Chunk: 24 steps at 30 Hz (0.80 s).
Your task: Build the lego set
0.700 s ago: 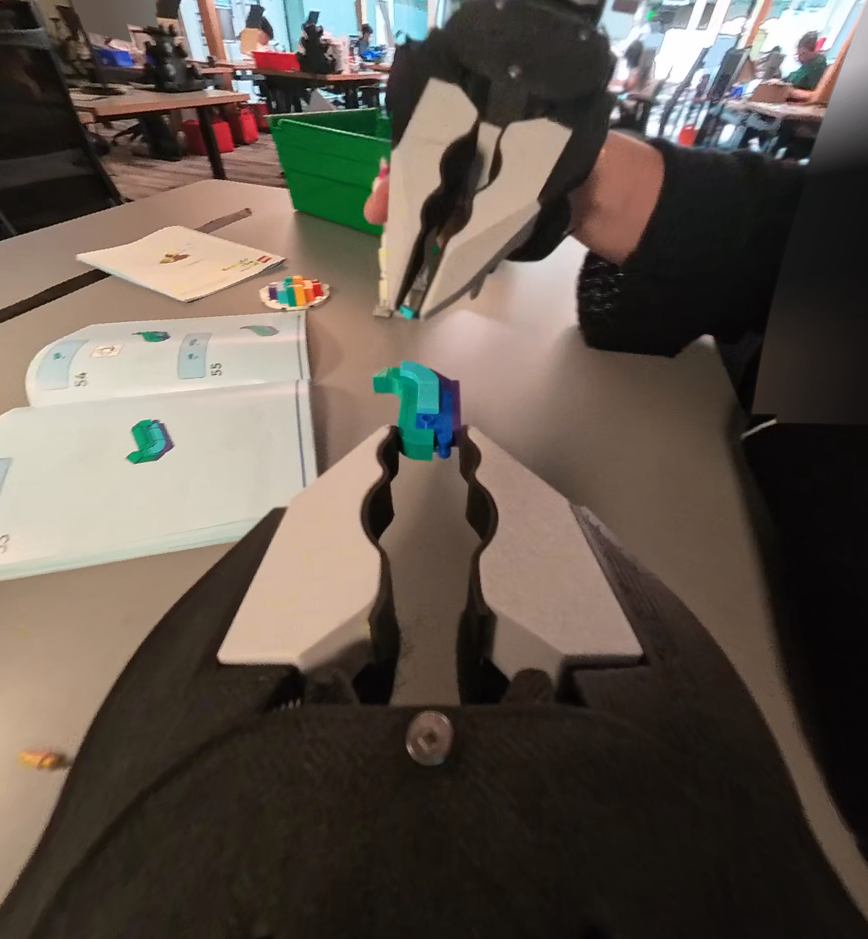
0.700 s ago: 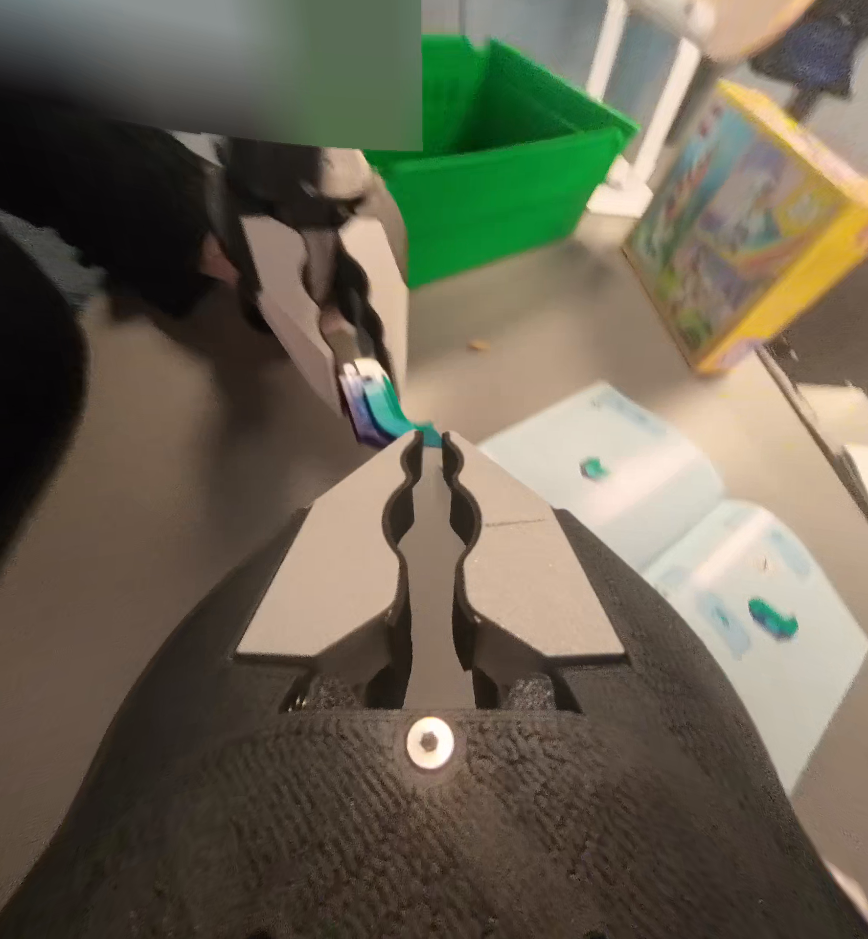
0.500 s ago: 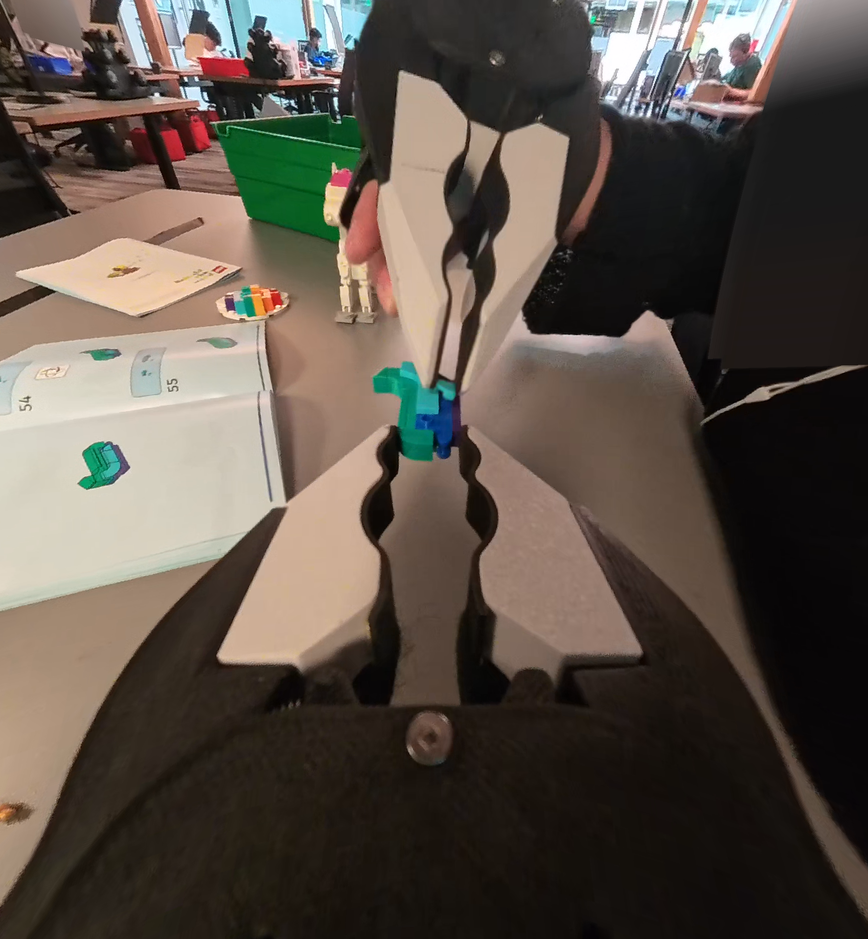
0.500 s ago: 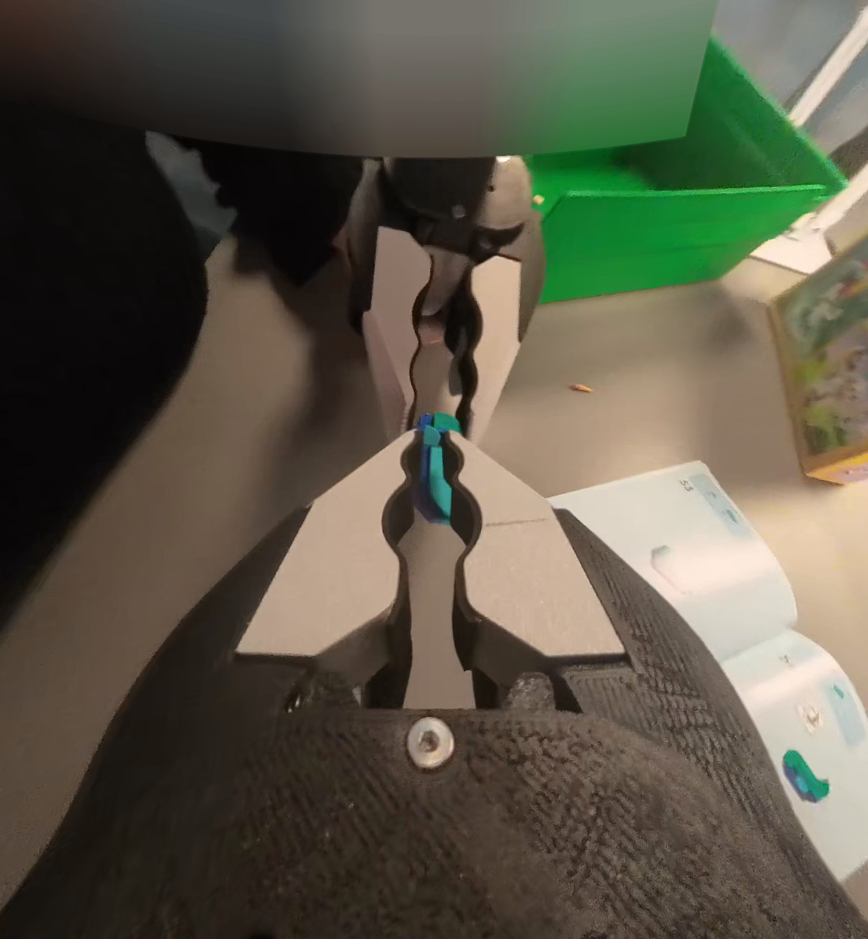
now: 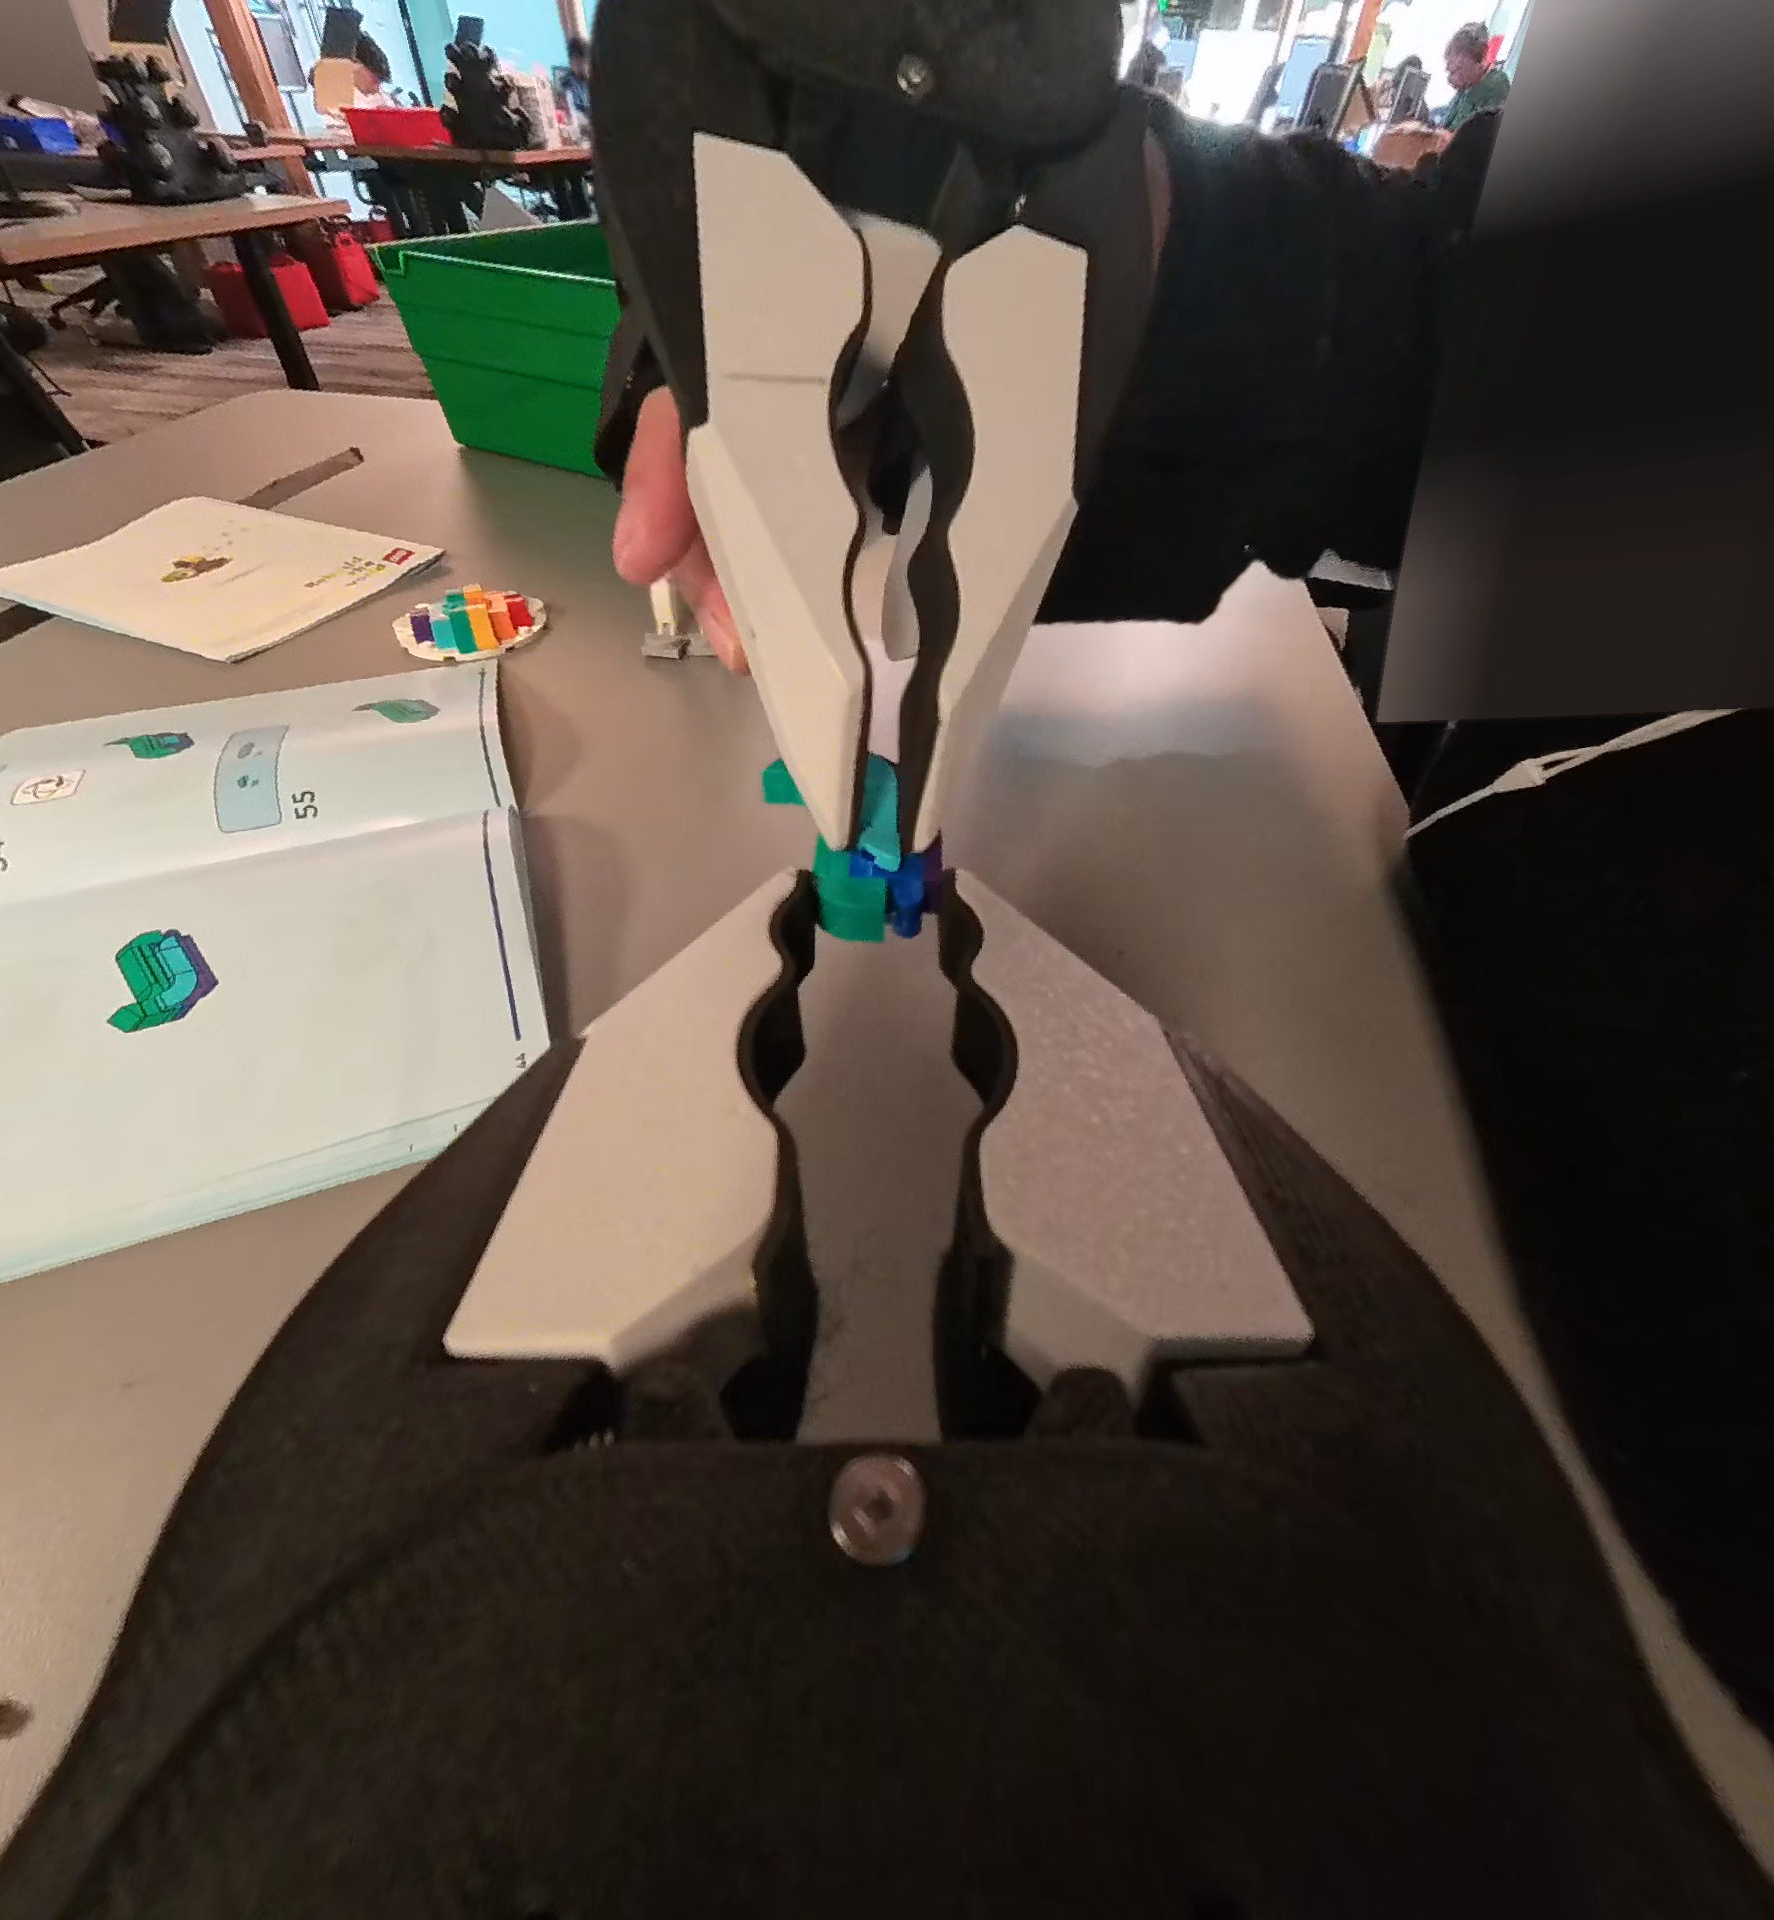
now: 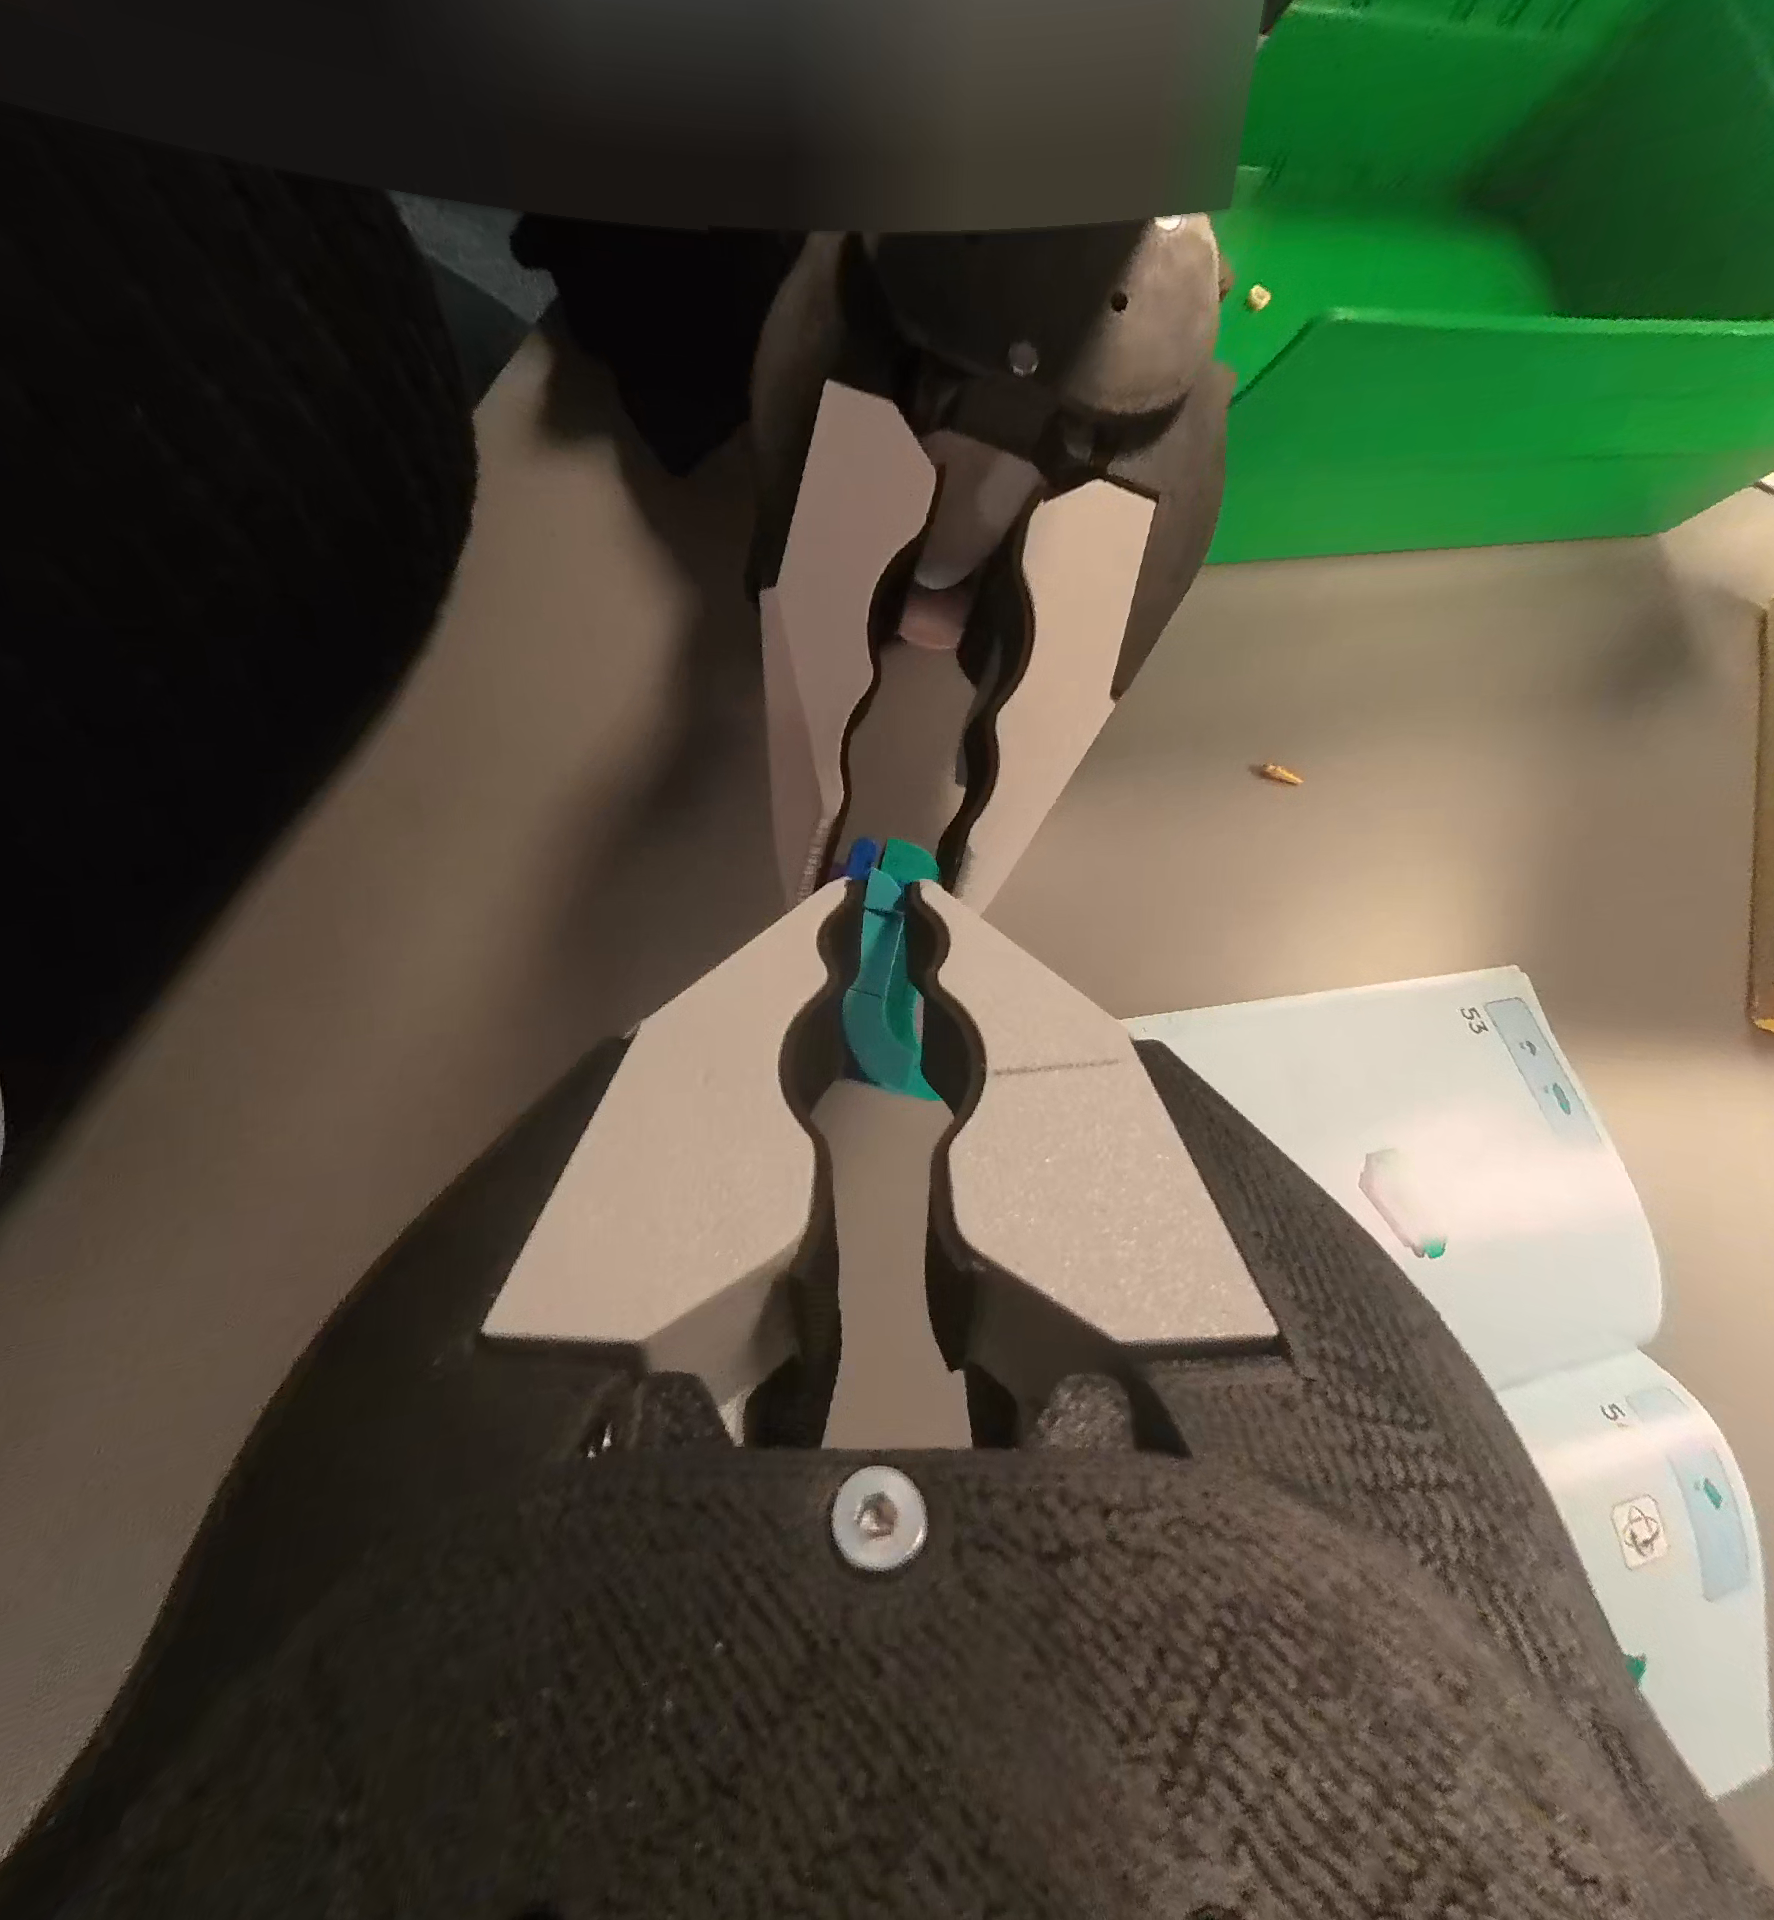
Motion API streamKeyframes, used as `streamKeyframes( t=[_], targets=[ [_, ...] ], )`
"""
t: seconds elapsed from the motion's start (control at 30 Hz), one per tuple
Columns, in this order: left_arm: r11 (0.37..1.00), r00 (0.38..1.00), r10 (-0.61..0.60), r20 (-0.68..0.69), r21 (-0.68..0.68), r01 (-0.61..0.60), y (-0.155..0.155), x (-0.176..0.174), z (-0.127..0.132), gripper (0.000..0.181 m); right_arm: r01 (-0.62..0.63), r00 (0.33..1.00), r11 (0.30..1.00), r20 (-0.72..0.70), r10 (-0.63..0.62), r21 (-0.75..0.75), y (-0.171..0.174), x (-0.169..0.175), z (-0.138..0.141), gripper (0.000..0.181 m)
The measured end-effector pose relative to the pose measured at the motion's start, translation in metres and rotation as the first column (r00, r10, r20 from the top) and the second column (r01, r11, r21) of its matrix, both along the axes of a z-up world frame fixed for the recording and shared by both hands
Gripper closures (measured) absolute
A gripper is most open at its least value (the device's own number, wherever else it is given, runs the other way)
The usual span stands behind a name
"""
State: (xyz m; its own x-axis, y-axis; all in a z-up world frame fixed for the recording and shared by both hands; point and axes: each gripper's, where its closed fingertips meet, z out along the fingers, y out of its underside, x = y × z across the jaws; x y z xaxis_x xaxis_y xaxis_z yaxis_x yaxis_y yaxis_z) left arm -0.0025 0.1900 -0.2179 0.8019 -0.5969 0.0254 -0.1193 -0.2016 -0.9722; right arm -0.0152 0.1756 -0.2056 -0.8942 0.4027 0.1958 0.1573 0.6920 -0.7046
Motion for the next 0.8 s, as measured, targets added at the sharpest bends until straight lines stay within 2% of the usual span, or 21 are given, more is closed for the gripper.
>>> streamKeyframes(
  t=[0.23,0.37,0.43,0.5,0.57,0.63,0.7,0.8],
  targets=[
    [1.000,1.000,0.012,0.004,-0.005,-0.012,0.001,-0.002,0.000,0.158,0.028,0.999,0.999,-0.025,-0.028,0.028,0.005,-0.004,0.002,0.167],
    [0.997,0.997,0.072,0.023,-0.031,-0.072,0.006,-0.011,-0.002,0.158,0.088,0.988,0.994,-0.136,-0.078,0.069,0.013,-0.007,0.008,0.155],
    [0.994,0.994,0.102,0.048,-0.041,-0.100,0.008,-0.017,-0.001,0.158,0.099,0.966,0.991,-0.249,-0.072,0.096,0.012,-0.008,0.009,0.144],
    [0.992,0.990,0.121,0.073,-0.050,-0.118,0.010,-0.021,0.000,0.158,0.133,0.901,0.971,-0.433,-0.036,0.197,0.012,-0.014,0.007,0.135],
    [0.991,0.987,0.130,0.090,-0.054,-0.125,0.010,-0.024,0.001,0.159,0.190,0.807,0.912,-0.587,0.066,0.363,0.013,-0.018,0.003,0.133],
    [0.990,0.986,0.135,0.095,-0.057,-0.130,0.010,-0.025,0.001,0.159,0.241,0.738,0.847,-0.657,0.158,0.474,0.011,-0.020,-0.002,0.137],
    [0.990,0.986,0.135,0.094,-0.056,-0.131,0.010,-0.025,0.001,0.158,0.286,0.684,0.808,-0.700,0.205,0.515,0.010,-0.023,-0.004,0.146],
    [0.990,0.987,0.135,0.091,-0.056,-0.130,0.011,-0.024,0.001,0.158,0.326,0.656,0.773,-0.719,0.229,0.544,0.012,-0.027,-0.009,0.153]
  ],
)
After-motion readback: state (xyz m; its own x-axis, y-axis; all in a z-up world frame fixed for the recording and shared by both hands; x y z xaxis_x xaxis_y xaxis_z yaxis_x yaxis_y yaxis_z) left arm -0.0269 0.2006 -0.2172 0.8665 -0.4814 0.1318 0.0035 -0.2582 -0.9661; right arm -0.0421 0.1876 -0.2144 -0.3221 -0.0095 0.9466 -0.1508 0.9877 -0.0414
